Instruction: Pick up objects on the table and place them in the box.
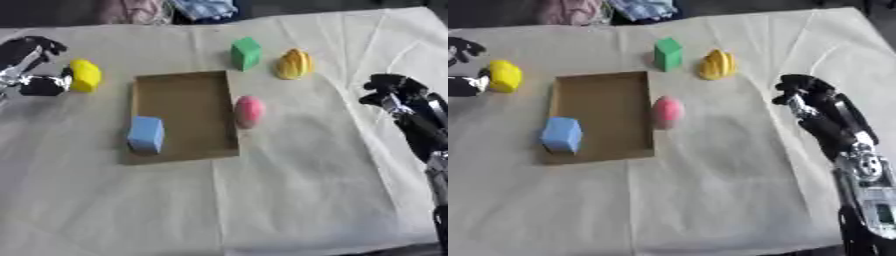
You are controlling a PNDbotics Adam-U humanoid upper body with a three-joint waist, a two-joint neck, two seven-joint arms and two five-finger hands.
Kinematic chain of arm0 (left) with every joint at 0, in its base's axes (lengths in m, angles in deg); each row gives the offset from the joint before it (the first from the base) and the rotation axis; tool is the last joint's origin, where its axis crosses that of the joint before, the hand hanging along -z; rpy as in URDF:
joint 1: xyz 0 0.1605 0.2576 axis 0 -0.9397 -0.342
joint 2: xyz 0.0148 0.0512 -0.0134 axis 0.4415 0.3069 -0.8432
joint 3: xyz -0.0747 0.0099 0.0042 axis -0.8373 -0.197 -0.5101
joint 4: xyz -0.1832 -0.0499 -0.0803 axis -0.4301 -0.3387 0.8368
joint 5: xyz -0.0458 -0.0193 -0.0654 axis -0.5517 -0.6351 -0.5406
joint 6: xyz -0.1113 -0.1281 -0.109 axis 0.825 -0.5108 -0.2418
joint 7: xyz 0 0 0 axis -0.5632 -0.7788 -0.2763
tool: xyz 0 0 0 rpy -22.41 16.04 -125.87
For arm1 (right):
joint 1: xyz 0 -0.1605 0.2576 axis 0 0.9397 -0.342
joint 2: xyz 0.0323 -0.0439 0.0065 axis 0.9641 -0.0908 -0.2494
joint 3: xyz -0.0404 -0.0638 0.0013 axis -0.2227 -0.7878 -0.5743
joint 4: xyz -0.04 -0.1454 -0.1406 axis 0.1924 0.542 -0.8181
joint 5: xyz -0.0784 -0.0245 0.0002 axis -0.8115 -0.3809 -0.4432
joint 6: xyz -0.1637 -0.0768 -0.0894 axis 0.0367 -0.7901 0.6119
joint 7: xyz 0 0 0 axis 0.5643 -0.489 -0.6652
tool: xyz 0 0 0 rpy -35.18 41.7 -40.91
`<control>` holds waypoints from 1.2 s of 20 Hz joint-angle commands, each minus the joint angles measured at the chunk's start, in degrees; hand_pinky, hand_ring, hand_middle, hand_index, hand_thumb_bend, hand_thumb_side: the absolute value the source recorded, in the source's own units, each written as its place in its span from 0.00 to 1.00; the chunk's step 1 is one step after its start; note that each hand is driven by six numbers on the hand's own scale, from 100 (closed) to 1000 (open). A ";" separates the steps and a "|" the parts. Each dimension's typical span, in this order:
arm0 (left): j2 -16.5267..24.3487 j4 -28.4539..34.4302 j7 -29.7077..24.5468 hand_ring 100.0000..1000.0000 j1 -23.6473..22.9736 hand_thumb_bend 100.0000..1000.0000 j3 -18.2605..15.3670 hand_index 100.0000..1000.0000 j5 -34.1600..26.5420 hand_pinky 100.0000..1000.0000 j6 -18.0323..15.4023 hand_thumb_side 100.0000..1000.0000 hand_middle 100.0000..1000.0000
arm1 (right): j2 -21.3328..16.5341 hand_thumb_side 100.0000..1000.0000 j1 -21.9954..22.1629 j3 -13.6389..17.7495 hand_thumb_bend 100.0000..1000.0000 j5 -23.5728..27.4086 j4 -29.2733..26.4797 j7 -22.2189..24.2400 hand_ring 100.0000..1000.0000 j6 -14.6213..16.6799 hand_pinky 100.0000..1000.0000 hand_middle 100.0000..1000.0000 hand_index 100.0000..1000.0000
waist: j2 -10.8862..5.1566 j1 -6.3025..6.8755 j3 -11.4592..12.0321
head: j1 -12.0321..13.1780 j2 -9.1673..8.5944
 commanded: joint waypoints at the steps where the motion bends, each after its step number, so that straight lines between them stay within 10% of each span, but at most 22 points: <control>1: 1.05 -0.09 0.48 0.71 1.15 0.00 -0.10 0.86 1.36 0.73 0.96 0.28 0.75 | -0.51 0.39 -0.93 -0.04 0.00 0.32 -0.44 0.22 0.61 0.16 0.80 0.65 0.74 | 0.04 0.28 -0.19 | 0.75 0.26; 16: -1.40 -2.53 -0.56 0.71 0.79 0.00 1.23 0.88 5.15 0.73 2.35 0.34 0.77 | -0.46 0.40 -1.16 -0.10 0.00 0.32 -0.33 0.34 0.61 0.20 0.80 0.65 0.74 | 0.68 0.26 -1.19 | 0.65 0.26; 24: -0.86 -0.93 -2.43 0.44 0.35 0.02 0.90 0.67 7.60 0.57 1.09 0.13 0.46 | -0.26 0.40 -1.09 0.00 0.00 0.37 -0.39 0.37 0.61 0.03 0.80 0.65 0.74 | 0.48 0.19 -0.91 | 0.16 0.26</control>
